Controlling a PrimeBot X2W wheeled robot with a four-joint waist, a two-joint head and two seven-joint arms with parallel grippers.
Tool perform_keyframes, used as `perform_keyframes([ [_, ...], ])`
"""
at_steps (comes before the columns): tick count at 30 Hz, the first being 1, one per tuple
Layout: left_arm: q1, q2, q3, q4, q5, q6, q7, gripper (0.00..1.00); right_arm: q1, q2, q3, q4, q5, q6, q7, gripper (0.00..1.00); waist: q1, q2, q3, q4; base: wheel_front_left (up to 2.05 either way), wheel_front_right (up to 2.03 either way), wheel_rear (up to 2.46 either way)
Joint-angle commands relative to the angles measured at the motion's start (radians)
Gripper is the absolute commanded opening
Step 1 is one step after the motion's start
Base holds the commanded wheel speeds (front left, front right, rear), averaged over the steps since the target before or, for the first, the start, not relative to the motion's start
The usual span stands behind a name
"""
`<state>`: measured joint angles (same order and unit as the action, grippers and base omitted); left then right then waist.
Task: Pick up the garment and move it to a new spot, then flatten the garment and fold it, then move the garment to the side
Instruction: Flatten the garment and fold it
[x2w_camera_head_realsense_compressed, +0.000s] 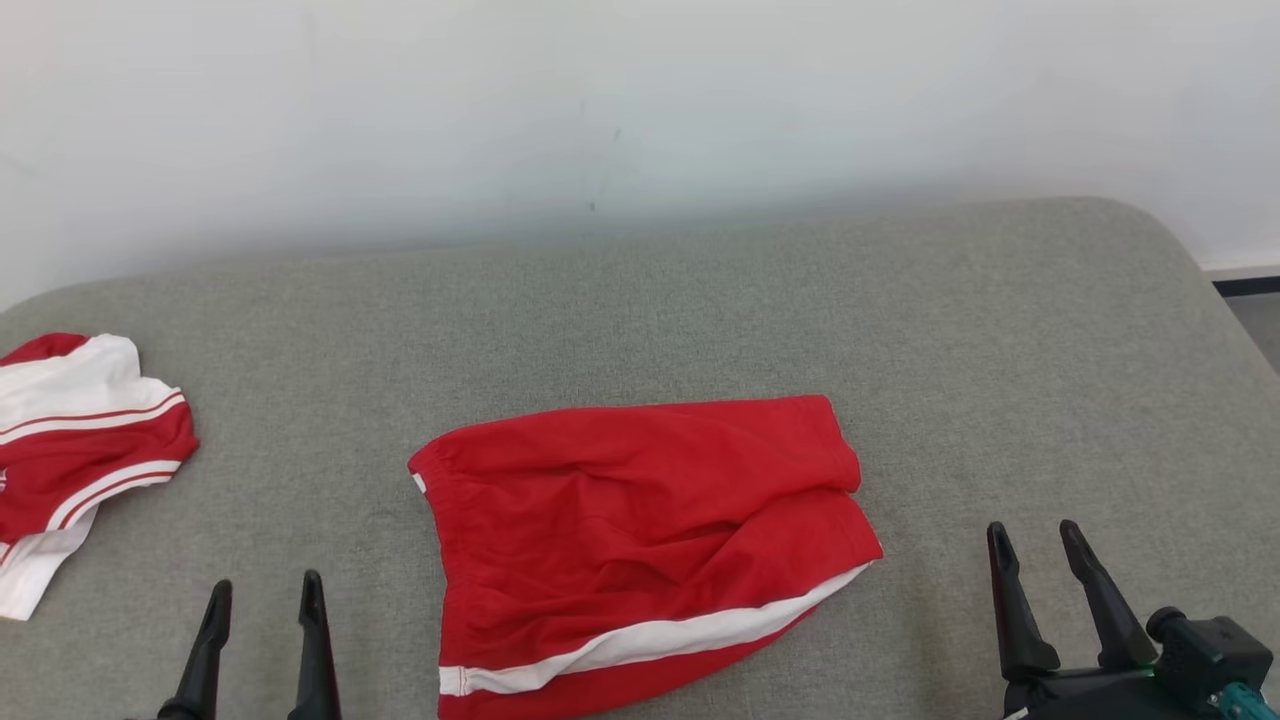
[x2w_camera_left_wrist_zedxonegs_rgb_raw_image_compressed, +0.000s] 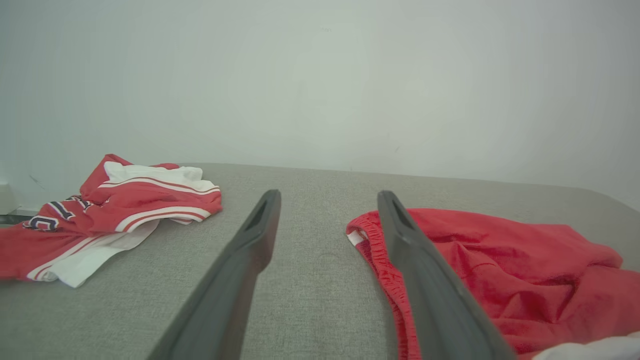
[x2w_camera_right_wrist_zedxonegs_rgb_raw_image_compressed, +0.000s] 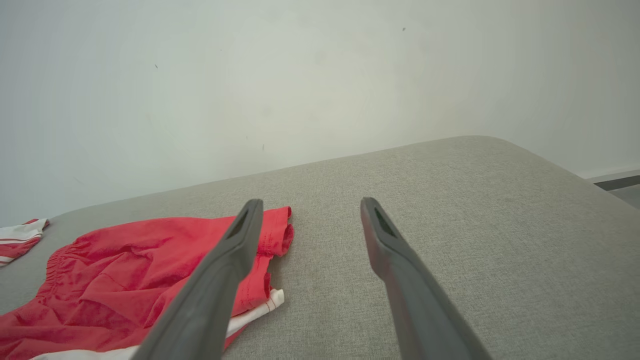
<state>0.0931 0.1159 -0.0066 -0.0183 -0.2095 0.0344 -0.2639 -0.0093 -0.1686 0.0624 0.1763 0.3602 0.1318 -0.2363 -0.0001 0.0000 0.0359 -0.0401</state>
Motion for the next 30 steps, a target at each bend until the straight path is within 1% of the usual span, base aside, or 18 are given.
perform_keyframes([
  [1,0.018,-0.001,0.011,-0.002,0.016,-0.003,-0.001,1.0,0.016,-0.002,-0.001,-0.006,-0.011,-0.002,0.006,1.0,0.0001,0.0,-0.016,-0.001,0.0,0.0,0.0],
  [10,0.044,0.003,0.048,0.015,0.042,-0.011,-0.001,1.0,0.048,-0.011,0.001,-0.052,-0.031,-0.002,0.033,1.0,0.0001,0.0,-0.036,0.0,0.0,0.0,0.0],
  [30,0.036,-0.015,0.061,0.061,0.072,-0.034,-0.001,1.0,0.075,-0.003,0.018,-0.079,-0.044,-0.002,0.053,1.0,0.0001,0.0,-0.041,0.004,0.0,0.0,0.0],
])
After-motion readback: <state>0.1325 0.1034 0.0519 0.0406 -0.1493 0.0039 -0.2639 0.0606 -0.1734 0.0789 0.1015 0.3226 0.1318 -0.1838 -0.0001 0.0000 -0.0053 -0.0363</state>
